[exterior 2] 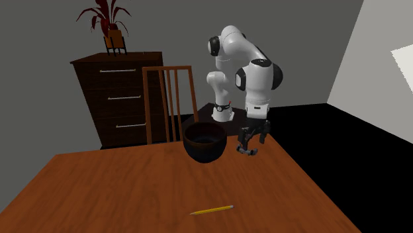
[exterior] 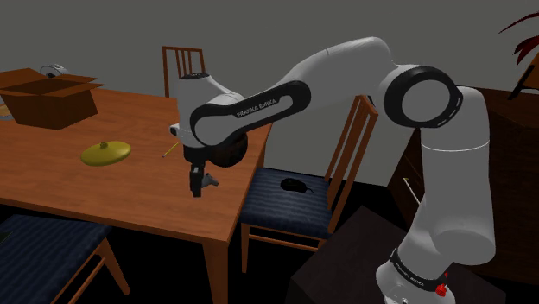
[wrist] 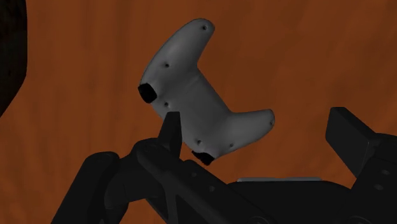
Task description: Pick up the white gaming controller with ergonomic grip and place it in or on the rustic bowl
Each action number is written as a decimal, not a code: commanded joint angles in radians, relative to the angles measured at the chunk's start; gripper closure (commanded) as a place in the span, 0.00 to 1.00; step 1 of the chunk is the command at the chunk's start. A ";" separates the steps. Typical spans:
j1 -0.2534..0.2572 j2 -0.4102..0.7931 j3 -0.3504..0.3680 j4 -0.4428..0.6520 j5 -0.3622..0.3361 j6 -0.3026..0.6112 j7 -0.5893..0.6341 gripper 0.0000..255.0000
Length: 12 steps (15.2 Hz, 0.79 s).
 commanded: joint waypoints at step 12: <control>0.003 -0.002 0.003 -0.037 0.002 0.017 0.007 0.00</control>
